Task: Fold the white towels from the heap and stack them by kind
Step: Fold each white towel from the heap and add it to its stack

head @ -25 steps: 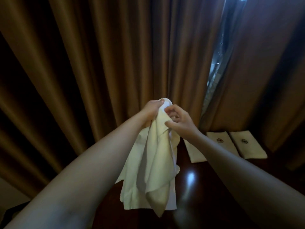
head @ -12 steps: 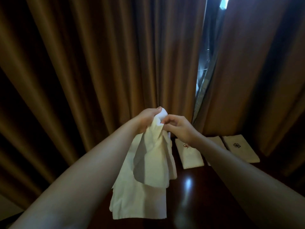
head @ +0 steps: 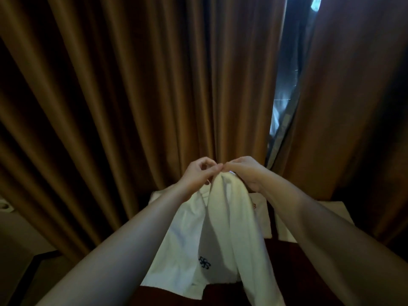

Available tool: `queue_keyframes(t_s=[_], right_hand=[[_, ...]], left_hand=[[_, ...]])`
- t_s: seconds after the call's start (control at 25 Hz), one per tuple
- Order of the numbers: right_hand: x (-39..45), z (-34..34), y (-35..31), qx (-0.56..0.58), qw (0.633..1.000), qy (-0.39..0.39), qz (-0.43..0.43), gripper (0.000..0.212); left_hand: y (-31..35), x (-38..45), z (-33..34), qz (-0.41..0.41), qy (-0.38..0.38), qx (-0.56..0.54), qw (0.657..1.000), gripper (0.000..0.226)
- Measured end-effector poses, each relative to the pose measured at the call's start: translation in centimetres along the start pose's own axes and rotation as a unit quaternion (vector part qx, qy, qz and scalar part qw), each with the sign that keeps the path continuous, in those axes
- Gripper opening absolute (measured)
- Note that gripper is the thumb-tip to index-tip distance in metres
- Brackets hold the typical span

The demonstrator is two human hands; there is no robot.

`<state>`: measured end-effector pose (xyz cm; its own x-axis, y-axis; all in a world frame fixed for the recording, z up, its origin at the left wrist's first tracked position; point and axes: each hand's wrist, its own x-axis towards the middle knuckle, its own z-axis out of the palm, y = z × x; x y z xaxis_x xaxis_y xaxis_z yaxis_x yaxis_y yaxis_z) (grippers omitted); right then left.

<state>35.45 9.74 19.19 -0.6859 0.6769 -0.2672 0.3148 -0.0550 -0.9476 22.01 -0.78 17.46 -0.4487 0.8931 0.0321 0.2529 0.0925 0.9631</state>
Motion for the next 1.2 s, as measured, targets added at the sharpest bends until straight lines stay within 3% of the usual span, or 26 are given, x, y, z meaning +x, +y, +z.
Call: queue_keyframes(t_s=[0.16,0.4,0.52,0.72,0.96,1.08,1.2], right_hand=[[0.0,-2.0,1.0,0.012,1.0,0.008,0.02,0.031],[-2.7,-4.6,1.6,0.032,0.999,-0.011,0.016,0.029],[-4.0,-5.3,1.3,0.027,1.0,-0.007,-0.001,0.025],[-6.4,-6.1,1.7,-0.15,0.985,0.047,-0.067,0.019],[-9.3,-5.2,3.1,-0.248,0.954,0.165,-0.043,0.057],[-10.9,-5.6,4.4,-0.207,0.961,0.181,-0.01,0.062],[-12.6,-6.6,4.6,-0.153,0.957,0.244,-0.019,0.065]], left_hand=[[-1.0,-1.0,2.4,0.02,0.037,0.034,0.999,0.032],[-1.1,-0.9,6.3,0.089,0.045,0.154,0.983,0.013],[-0.1,-0.7,7.1,0.111,0.029,0.164,0.98,0.01],[2.0,-1.9,7.1,0.041,-0.03,0.027,0.998,0.008],[4.5,-4.0,7.2,-0.136,-0.087,-0.107,0.981,0.012],[4.9,-4.5,7.2,-0.153,-0.073,-0.075,0.983,0.018],[4.2,-5.1,7.2,-0.085,-0.134,0.01,0.987,0.025]])
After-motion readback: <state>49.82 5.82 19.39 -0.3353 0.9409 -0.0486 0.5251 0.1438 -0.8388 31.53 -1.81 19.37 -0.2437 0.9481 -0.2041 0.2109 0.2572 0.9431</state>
